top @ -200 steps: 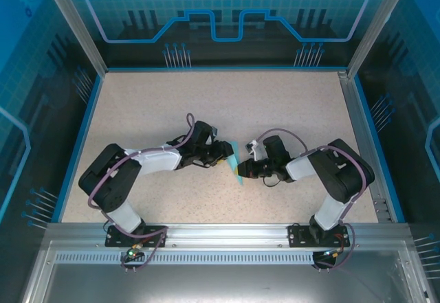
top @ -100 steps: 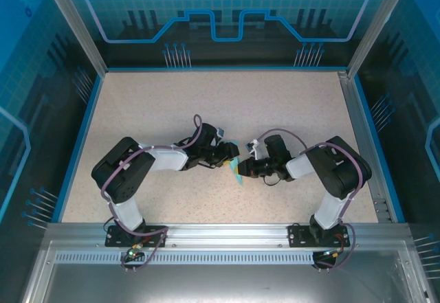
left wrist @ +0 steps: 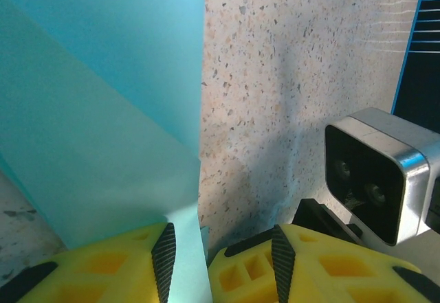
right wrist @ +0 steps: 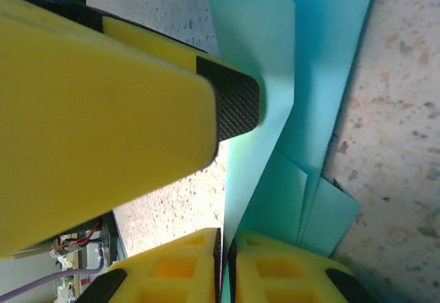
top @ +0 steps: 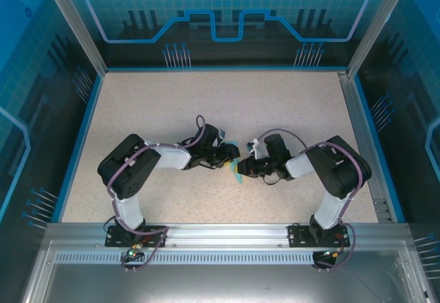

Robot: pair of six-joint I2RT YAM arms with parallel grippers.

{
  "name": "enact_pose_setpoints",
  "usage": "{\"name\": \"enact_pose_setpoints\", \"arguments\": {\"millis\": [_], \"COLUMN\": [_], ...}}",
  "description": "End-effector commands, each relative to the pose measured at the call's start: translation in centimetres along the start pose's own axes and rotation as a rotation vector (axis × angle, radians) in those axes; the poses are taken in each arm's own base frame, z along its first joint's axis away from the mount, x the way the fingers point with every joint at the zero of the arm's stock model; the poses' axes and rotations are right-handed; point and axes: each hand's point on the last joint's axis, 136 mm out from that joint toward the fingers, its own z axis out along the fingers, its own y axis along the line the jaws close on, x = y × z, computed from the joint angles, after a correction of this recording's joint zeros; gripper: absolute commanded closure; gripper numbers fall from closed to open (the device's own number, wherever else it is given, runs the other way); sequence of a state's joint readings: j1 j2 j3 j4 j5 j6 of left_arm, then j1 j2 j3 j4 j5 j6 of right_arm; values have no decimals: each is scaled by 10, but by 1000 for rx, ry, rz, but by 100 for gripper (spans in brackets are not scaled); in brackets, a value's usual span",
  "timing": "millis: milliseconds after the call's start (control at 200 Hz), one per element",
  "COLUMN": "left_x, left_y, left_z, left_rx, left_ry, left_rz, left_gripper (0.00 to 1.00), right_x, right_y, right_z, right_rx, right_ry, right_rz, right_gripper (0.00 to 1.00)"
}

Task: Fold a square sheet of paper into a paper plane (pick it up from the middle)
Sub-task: Fold the wing for the fifth time at the center of the table.

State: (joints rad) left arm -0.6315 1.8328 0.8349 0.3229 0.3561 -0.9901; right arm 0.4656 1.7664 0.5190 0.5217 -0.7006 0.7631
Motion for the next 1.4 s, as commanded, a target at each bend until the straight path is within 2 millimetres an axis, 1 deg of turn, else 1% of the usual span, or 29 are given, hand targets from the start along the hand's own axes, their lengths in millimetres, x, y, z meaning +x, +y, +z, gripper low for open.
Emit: {"name": "enact_pose_setpoints", "arguments": {"millis": [0, 95, 190, 385, 490, 585, 755, 930, 1000, 1095, 1250, 1395], "left_x": [-1, -1, -2, -5, -7, -7, -6, -4, -4, -5, -7, -8], "left_y": [3, 0, -9, -36, -40, -36, -30, -31, -32, -28, -31, -23], "left_z": [5, 4, 1, -18, -30, -36, -33, -24, -22, -17, -9, 0], "left_rx": [-20, -13, 15, 78, 90, 80, 71, 95, 104, 96, 114, 96], "left_ry": [-1, -1, -2, -32, -73, -94, -86, -59, -60, -53, -43, -34], "left_rz": [28, 31, 45, 107, 123, 126, 119, 116, 118, 117, 127, 111], "left_gripper": [55, 55, 53, 48, 46, 44, 43, 43, 43, 43, 42, 43], "right_x": [5, 7, 9, 3, -1, -4, -4, -3, -2, -2, -2, 0], "right_y": [-35, -43, -49, -33, -27, -25, -29, -34, -37, -39, -42, -44], "right_z": [0, -3, -5, 0, 1, 1, -1, -1, -1, -2, -2, -1], "right_rx": [158, 210, 239, 136, 85, 46, 31, 24, 22, 18, 26, 33], "right_ry": [-20, -19, -23, -28, -32, -45, -56, -62, -60, -68, -68, -60], "right_rz": [88, 115, 136, 152, 191, 228, 284, 337, 355, 375, 395, 401], "right_gripper": [88, 92, 95, 96, 97, 97, 96, 96, 96, 96, 97, 96]}}
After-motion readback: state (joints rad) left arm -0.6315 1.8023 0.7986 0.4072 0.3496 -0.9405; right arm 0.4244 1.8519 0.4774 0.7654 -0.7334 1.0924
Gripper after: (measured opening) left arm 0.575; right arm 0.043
